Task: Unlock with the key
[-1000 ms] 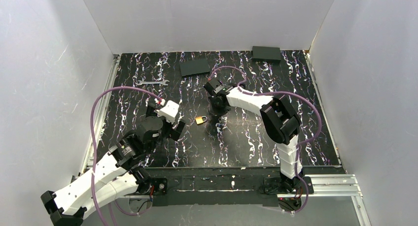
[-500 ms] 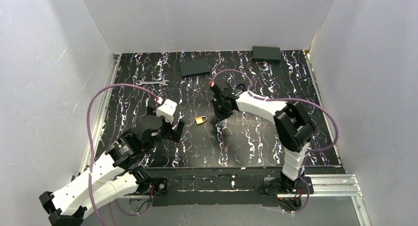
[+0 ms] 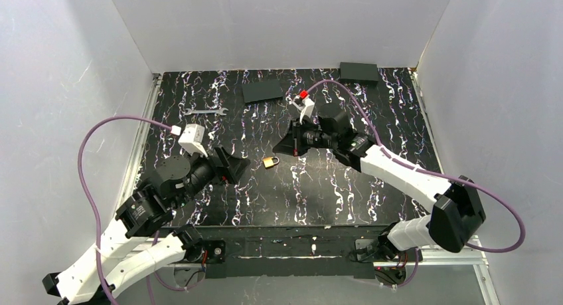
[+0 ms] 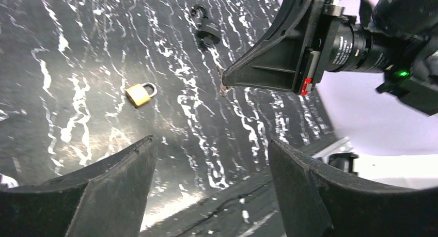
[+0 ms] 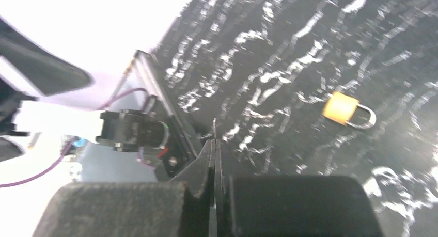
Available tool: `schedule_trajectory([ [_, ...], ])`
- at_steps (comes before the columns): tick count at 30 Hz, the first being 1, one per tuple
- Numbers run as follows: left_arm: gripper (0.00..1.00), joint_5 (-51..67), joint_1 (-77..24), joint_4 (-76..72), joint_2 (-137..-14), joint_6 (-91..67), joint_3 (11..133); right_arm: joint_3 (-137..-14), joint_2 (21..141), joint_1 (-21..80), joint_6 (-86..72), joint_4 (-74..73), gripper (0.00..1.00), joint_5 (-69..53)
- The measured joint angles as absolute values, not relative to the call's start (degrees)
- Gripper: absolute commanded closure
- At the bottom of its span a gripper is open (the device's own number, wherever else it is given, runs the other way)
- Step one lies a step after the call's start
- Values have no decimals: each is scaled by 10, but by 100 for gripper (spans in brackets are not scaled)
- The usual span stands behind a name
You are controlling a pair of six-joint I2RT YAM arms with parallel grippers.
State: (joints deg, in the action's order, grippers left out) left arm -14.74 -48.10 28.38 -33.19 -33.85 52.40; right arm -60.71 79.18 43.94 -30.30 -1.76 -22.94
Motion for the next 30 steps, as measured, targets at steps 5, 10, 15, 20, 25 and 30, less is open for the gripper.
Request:
schedule_trajectory([
  [5, 40, -129, -481, 277, -333, -442, 524, -563, 768, 439, -375, 109, 99, -288],
  [10, 43, -126, -481, 247, -337, -509, 517, -547, 768, 439, -419, 183, 99, -328],
  [15, 48, -126, -481, 208, -350, -543, 494, -547, 768, 440, -436, 224, 99, -359],
  [20, 52, -116, -481, 171, -390, -552, 493, -547, 768, 442, -440, 230, 99, -372],
  [25, 60, -112, -481, 152, -400, -555, 492, -547, 761, 444, -433, 223, 99, -373],
  [30, 63, -112, -481, 146, -413, -564, 493, -562, 753, 453, -394, 168, 99, -359],
])
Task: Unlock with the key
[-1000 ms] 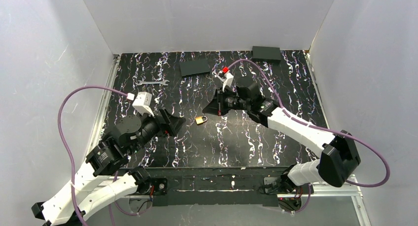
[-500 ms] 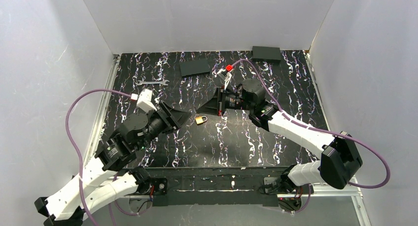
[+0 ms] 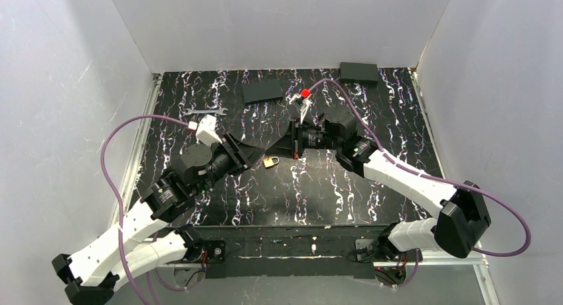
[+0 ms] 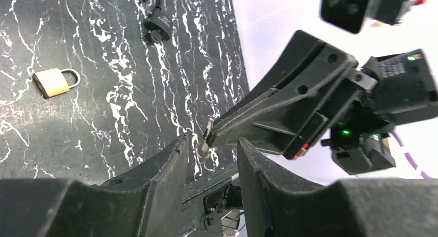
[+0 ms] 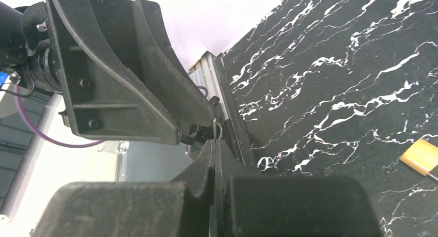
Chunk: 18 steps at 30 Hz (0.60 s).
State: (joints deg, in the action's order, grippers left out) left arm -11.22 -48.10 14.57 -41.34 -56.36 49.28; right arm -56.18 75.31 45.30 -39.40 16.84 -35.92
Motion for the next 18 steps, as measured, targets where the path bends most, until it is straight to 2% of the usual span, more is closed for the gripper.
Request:
schedule_trajectory([
  [4, 64, -118, -481, 150, -435, -576, 498, -595, 753, 466, -347, 105, 99, -332],
  [11, 72, -122, -481, 150, -451, -597, 514, -658, 753, 497, -256, 4, 99, -268],
  [18, 66, -154, -481, 163, -438, -614, 515, -661, 753, 518, -216, -45, 99, -236],
])
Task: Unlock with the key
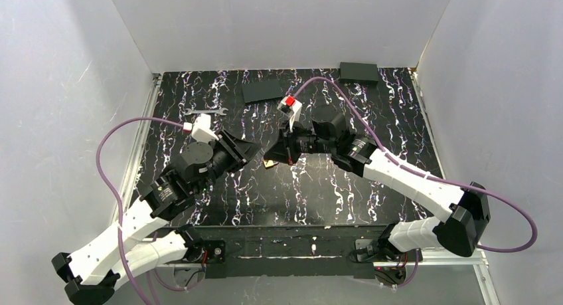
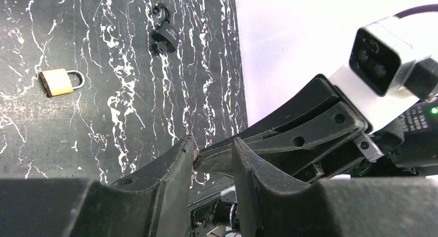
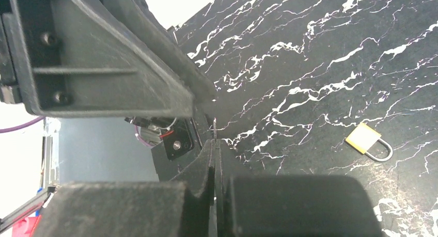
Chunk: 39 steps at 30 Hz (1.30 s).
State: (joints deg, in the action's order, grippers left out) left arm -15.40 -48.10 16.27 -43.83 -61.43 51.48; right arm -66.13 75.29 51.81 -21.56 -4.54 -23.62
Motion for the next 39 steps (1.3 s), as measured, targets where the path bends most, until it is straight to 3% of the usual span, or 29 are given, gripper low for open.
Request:
schedule_trajectory([
  [12, 66, -170, -481, 176, -450, -637, 515, -663, 752, 531, -203, -61, 99, -224],
  [26, 73, -156, -481, 171, -466, -651, 515, -669, 747, 540, -201, -60, 99, -194],
  [35, 99, -149, -481, 168, -477, -655, 515, -669, 746, 542, -203, -59, 99, -179],
  [39, 100, -150, -481, 168, -479, -655, 515, -669, 746, 542, -204, -60, 98, -175],
])
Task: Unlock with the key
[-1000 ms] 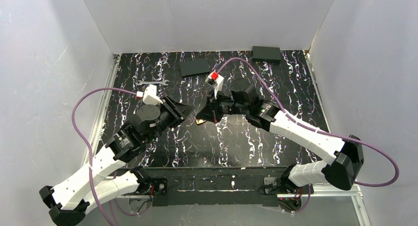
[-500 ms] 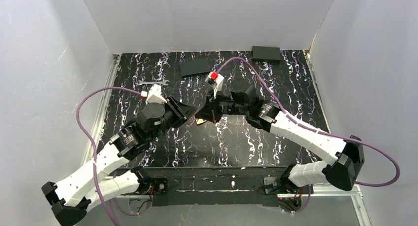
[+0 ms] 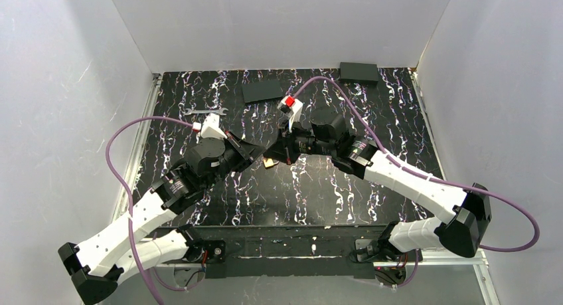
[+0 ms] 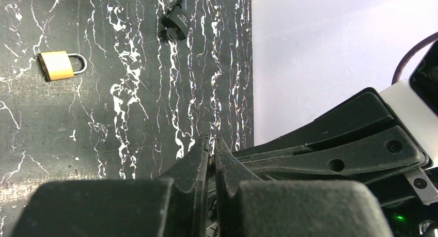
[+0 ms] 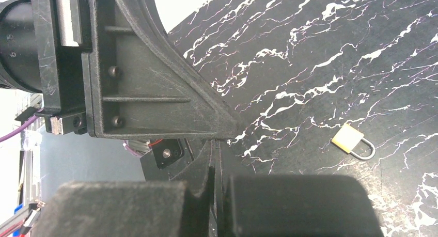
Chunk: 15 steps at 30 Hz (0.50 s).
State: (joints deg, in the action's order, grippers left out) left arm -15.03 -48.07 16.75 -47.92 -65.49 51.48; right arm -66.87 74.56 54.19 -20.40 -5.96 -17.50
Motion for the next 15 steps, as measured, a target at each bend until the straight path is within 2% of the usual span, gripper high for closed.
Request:
schedule_trajectory([
  [3, 100, -150, -481, 167, -479, -649, 515, -669, 746, 543, -206, -60, 57, -172],
  [4, 100, -150, -481, 167, -479, -646, 515, -669, 746, 544, -207, -59, 46, -173],
  [5, 100, -149, -481, 166, -479, -639, 515, -669, 746, 545, -209, -59, 41, -172],
  [10, 100, -138, -481, 145, -463, -589, 514, -669, 734, 544, -209, -65, 31, -174],
  [15, 100, -78, -468, 107, -432, -534, 514, -698, 715, 522, -201, -92, 30, -224],
])
